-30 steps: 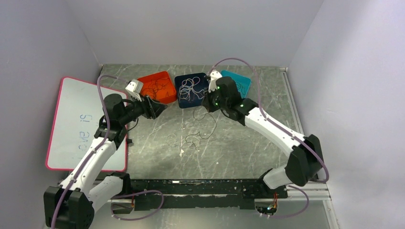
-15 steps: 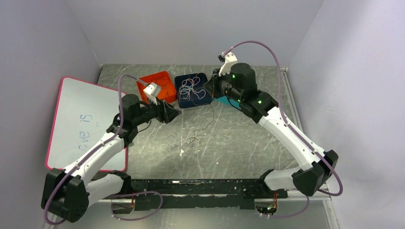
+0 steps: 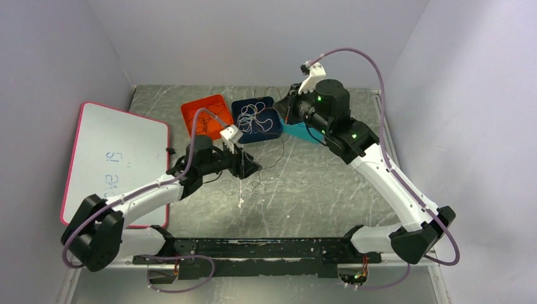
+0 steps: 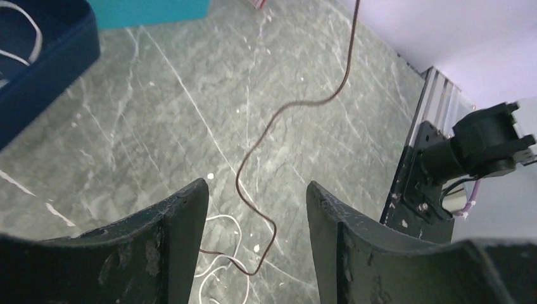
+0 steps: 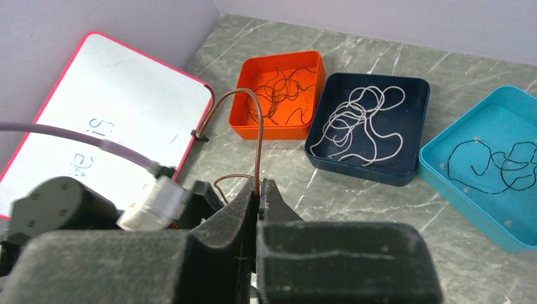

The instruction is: Untangle the cables

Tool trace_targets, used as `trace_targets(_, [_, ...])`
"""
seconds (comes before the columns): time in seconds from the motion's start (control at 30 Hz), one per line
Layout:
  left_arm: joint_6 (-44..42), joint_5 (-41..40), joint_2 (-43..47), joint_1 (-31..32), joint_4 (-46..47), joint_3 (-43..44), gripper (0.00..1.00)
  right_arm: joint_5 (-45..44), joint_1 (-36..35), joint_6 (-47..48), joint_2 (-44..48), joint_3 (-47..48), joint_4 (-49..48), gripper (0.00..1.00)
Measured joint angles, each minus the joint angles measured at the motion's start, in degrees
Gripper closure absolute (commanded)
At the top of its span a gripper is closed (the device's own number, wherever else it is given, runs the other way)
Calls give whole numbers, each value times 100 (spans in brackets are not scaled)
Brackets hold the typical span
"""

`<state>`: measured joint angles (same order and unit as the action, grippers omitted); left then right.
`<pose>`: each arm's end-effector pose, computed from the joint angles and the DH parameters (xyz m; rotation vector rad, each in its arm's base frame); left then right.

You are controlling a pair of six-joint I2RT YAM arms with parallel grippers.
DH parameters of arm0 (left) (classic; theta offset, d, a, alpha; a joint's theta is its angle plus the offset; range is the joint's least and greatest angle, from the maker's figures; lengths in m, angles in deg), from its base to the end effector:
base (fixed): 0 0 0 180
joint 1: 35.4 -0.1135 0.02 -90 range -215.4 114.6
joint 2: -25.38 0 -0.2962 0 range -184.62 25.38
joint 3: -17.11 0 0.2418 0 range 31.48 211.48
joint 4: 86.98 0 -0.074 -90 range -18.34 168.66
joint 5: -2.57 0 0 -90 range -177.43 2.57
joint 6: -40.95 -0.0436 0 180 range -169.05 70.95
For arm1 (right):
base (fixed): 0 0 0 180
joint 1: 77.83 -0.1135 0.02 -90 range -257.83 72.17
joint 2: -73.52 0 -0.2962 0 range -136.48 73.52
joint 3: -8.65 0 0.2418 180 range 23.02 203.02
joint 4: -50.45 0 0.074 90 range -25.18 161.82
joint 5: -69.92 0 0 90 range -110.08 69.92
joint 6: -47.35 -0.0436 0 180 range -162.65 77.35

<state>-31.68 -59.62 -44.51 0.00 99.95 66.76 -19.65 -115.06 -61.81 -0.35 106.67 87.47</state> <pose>0.1957 -0.1640 0.2821 0.6573 1.7967 -1.0764 0.2172 0.1654 0.4708 -0.2964 1.8285 0.7039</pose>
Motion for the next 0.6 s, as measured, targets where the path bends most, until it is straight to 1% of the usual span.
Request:
trace_targets(0.27, [55, -437, -879, 474, 380, -284, 38, 2, 0, -55, 9, 109, 92, 100])
trace_targets(0.37, [146, -496, -1244, 619, 599, -326, 42, 4, 0, -59, 22, 166, 125, 100])
trace_targets(0.53, [251, -699, -1814, 890, 951, -308, 54, 7, 0, -83, 83, 223, 146, 100])
trace_targets(0.6, [291, -798, -2024, 946, 1051, -306, 58, 7, 0, -98, 98, 291, 212, 100])
